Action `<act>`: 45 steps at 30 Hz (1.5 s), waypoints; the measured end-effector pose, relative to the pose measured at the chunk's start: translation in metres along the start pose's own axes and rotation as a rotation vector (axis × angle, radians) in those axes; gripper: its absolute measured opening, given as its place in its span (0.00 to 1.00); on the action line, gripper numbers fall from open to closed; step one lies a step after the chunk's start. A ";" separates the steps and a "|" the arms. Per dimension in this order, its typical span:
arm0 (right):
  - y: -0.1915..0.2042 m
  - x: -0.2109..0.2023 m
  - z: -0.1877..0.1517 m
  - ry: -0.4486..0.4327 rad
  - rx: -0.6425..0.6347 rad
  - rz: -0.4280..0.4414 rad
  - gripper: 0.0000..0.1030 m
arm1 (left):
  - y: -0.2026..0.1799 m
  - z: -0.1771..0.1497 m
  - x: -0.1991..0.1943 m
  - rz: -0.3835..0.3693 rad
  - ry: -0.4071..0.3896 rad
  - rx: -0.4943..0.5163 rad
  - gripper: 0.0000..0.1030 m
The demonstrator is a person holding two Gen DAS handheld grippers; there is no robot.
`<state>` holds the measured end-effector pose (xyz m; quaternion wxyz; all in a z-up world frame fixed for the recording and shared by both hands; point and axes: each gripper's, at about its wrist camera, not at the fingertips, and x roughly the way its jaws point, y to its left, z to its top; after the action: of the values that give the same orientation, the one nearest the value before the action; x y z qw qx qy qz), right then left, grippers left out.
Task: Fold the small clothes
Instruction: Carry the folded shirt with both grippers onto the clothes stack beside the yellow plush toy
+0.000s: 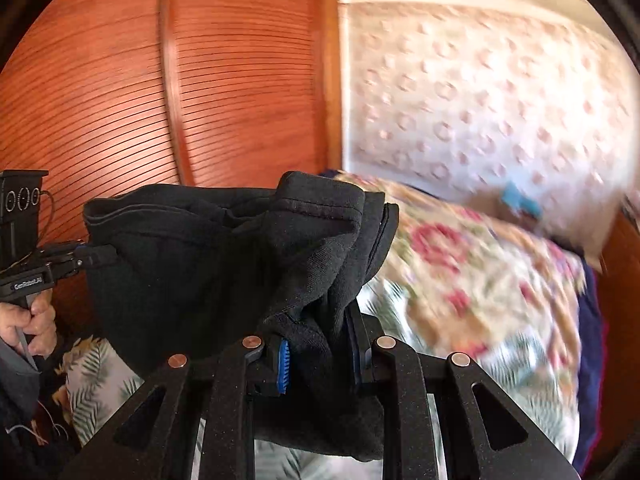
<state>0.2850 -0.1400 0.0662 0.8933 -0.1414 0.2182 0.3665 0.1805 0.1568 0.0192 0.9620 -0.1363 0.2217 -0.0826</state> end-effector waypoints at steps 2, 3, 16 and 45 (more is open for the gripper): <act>0.012 0.024 0.019 -0.003 -0.068 0.021 0.21 | 0.020 -0.003 -0.006 0.039 -0.021 -0.041 0.12; 0.018 0.039 0.029 -0.001 -0.104 0.032 0.21 | 0.030 -0.006 -0.009 0.055 -0.028 -0.066 0.12; 0.057 0.226 0.074 0.124 -0.311 0.057 0.23 | 0.096 -0.047 0.013 0.174 0.044 -0.215 0.12; 0.055 0.241 0.093 0.080 -0.023 0.073 0.50 | 0.064 -0.042 -0.039 0.392 -0.036 0.024 0.99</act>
<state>0.4254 0.0793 0.0222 0.8683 -0.1580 0.2544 0.3955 0.1332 0.2169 -0.0202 0.9651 -0.0804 0.2256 0.1059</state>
